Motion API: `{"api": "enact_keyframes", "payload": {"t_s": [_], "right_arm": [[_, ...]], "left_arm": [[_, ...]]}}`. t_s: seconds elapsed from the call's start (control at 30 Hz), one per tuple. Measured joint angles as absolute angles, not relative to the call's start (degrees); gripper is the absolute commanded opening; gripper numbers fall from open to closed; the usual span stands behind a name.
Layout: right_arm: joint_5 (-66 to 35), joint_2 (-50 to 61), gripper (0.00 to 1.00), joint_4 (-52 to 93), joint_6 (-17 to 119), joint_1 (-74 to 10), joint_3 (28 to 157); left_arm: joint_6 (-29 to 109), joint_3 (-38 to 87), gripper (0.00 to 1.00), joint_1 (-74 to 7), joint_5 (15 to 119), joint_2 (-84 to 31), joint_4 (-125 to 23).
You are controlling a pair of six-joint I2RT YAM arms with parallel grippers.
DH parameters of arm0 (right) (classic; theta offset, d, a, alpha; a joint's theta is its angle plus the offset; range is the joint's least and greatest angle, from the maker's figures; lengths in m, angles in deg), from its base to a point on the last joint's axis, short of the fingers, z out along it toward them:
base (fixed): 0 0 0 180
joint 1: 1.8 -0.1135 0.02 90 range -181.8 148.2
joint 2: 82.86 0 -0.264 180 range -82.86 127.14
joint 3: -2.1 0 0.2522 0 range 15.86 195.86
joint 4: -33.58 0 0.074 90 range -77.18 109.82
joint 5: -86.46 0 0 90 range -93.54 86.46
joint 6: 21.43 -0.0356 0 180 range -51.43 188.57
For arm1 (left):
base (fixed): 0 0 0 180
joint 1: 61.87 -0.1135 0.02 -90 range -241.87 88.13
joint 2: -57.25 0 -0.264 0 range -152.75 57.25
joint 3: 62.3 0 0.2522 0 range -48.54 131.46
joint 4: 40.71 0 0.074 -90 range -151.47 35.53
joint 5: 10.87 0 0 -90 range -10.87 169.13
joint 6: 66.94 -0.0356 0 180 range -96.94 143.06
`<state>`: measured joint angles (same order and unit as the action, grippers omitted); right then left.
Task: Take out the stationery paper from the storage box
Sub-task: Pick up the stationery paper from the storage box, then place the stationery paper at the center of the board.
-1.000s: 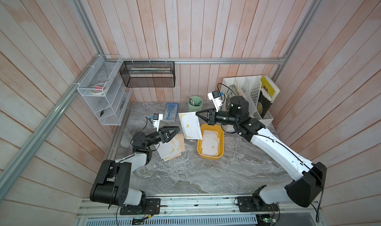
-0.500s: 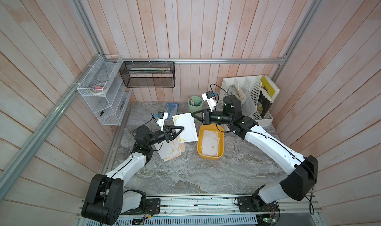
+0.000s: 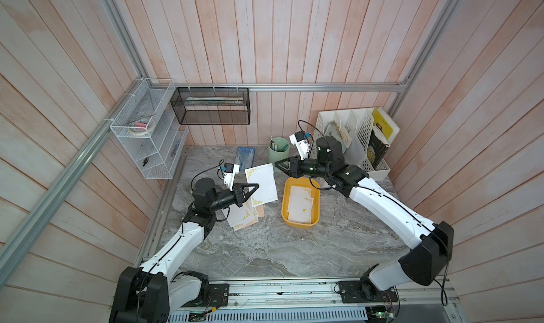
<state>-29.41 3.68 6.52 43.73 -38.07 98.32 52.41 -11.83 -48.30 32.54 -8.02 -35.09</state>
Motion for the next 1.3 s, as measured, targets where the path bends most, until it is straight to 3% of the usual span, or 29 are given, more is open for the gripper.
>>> {"api": "enact_keyframes", "payload": {"t_s": [0.27,0.5,0.8,0.97,1.07,1.2,1.23,1.3], "right_arm": [[-16.8,4.2,0.48,-1.1,44.5,-34.4,98.1],[-7.2,11.6,0.49,-8.1,44.6,-33.7,96.1],[0.1,25.9,0.49,-19.2,44.2,-33.8,97.5],[4.2,28.1,0.51,-24.6,42.5,-34.7,99.4],[5.7,28.1,0.53,-26.6,41.0,-35.8,100.4],[6.2,28.1,0.55,-28.1,38.7,-36.8,100.0],[6.3,28.1,0.55,-28.2,38.1,-36.9,99.6],[6.5,28.1,0.57,-28.3,36.7,-36.9,98.8]], "left_arm": [[49.0,-7.2,0.0,-50.2,43.5,-7.3,-50.4],[50.7,-4.8,0.0,-51.5,55.0,-12.0,-61.6],[52.8,-5.0,0.0,-52.0,60.8,-12.7,-67.3],[53.4,-5.5,0.01,-52.2,63.2,-12.8,-69.5],[54.2,-5.6,0.17,-52.3,64.0,-13.4,-70.4],[54.9,-5.7,0.55,-52.3,64.7,-14.4,-71.2],[55.0,-5.7,0.6,-52.3,64.7,-14.5,-71.4],[55.3,-5.8,0.63,-52.3,64.8,-14.6,-71.7]]}}
